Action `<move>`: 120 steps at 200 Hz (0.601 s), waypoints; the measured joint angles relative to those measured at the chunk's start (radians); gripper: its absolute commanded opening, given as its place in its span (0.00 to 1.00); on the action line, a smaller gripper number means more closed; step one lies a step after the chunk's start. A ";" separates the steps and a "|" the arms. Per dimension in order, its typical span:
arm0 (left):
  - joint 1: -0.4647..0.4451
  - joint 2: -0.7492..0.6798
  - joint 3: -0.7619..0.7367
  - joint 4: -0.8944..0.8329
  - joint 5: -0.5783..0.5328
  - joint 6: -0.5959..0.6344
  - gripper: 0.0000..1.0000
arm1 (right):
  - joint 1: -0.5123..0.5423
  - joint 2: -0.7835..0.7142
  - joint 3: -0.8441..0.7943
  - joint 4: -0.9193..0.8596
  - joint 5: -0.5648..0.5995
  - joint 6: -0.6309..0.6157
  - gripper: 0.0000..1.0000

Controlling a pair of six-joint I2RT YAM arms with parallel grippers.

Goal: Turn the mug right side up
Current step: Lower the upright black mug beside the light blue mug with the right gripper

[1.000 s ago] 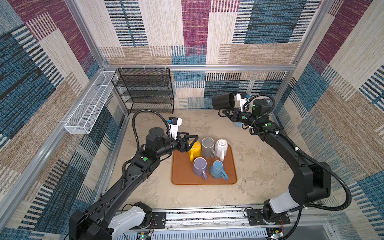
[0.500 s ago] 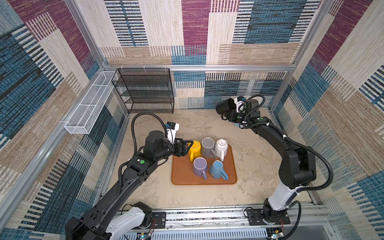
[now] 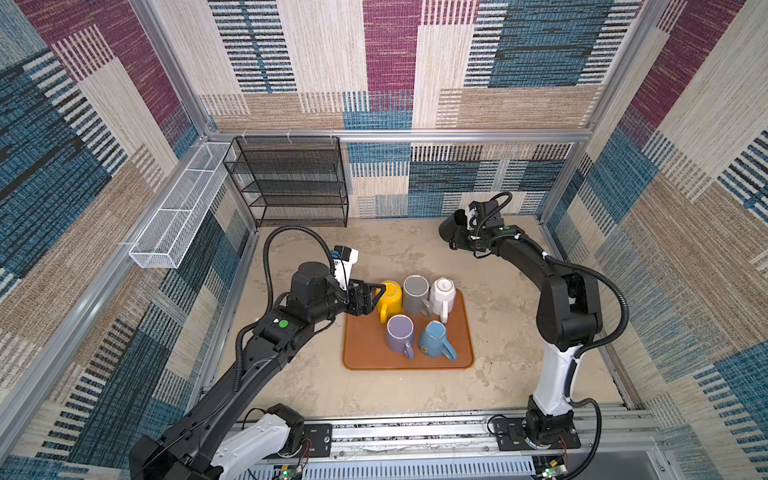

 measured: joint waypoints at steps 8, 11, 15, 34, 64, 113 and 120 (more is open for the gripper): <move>0.000 -0.001 0.001 -0.002 -0.001 0.003 0.76 | 0.000 0.015 0.016 -0.013 0.009 -0.005 0.00; 0.000 -0.001 0.001 -0.002 -0.002 0.003 0.76 | 0.000 0.023 0.022 -0.018 0.011 -0.007 0.00; 0.000 -0.002 0.002 -0.002 -0.003 0.003 0.76 | 0.000 0.031 0.029 -0.022 0.013 -0.009 0.00; 0.000 -0.002 0.004 -0.003 -0.009 0.006 0.76 | 0.000 0.070 0.065 -0.042 0.032 -0.024 0.00; 0.000 -0.002 0.008 -0.010 -0.018 0.007 0.76 | 0.000 0.119 0.113 -0.074 0.063 -0.038 0.00; 0.000 -0.001 0.008 -0.018 -0.018 0.008 0.76 | 0.002 0.171 0.168 -0.116 0.093 -0.069 0.00; 0.000 -0.001 0.008 -0.018 -0.018 0.008 0.76 | 0.003 0.176 0.172 -0.119 0.097 -0.073 0.00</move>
